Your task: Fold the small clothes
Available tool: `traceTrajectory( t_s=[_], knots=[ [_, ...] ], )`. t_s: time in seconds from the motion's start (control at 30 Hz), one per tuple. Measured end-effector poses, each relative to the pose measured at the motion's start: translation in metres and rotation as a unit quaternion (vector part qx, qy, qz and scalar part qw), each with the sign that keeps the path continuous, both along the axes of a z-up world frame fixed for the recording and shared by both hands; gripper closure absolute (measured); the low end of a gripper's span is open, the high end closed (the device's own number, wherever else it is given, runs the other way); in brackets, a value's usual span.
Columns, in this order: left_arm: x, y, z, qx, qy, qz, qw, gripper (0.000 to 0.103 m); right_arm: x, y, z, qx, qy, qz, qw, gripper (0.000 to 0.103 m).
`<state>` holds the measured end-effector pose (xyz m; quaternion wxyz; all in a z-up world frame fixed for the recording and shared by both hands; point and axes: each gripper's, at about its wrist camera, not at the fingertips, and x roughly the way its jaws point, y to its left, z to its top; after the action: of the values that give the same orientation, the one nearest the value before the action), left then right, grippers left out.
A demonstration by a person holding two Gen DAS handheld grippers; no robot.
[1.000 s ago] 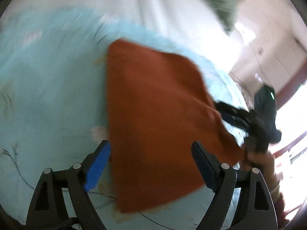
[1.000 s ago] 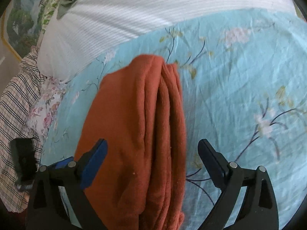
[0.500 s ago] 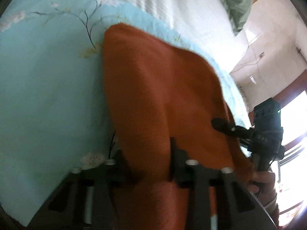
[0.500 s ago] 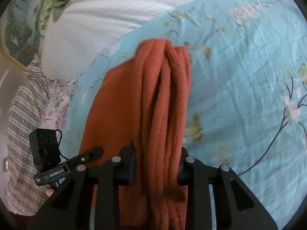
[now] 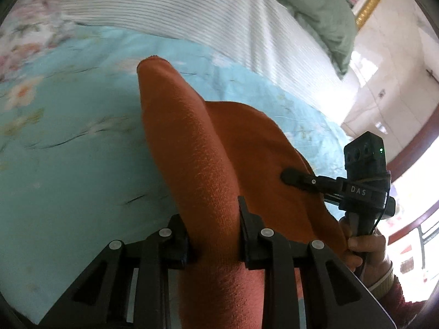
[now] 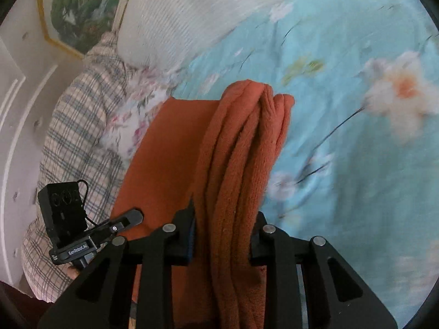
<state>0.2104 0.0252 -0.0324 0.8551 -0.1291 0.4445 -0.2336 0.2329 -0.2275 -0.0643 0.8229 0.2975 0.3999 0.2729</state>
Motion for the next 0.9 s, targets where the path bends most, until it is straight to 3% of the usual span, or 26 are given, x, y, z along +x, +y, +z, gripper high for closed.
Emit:
traceTrajectory(
  t_s=[0.17, 0.3, 0.37, 0.43, 0.6, 0.8, 0.83, 0.9],
  knots=[
    [-0.014, 0.026, -0.030, 0.024, 0.027, 0.028, 0.9990, 0.075, 0.002, 0.021, -0.024, -0.039, 0.025, -0.003, 0.999, 0.074],
    [-0.022, 0.033, -0.044, 0.038, 0.032, 0.038, 0.9980, 0.061, 0.000, 0.012, -0.027, -0.039, 0.034, -0.016, 0.999, 0.064],
    [-0.023, 0.031, -0.043, 0.050, 0.027, 0.042, 0.9975, 0.057, -0.005, 0.008, -0.021, -0.058, 0.031, -0.032, 0.997, 0.056],
    [-0.025, 0.029, -0.043, 0.062, 0.022, 0.048, 0.9967, 0.048, -0.011, 0.002, -0.007, -0.077, 0.016, -0.052, 0.996, 0.055],
    [-0.041, 0.049, -0.026, 0.065, -0.010, 0.089, 0.9938, 0.046, -0.021, 0.001, 0.029, -0.100, -0.042, -0.059, 0.992, 0.055],
    [-0.055, 0.058, -0.012, 0.034, -0.033, 0.080, 0.9957, 0.048, 0.013, 0.024, 0.018, -0.120, -0.023, -0.028, 0.992, 0.057],
    [-0.057, 0.056, -0.011, 0.033, -0.035, 0.074, 0.9961, 0.048, 0.019, 0.024, 0.011, -0.122, -0.011, -0.031, 0.992, 0.060],
    [-0.060, 0.049, -0.010, 0.035, -0.039, 0.058, 0.9969, 0.049, 0.027, 0.023, 0.002, -0.111, -0.002, -0.032, 0.993, 0.079]
  ],
)
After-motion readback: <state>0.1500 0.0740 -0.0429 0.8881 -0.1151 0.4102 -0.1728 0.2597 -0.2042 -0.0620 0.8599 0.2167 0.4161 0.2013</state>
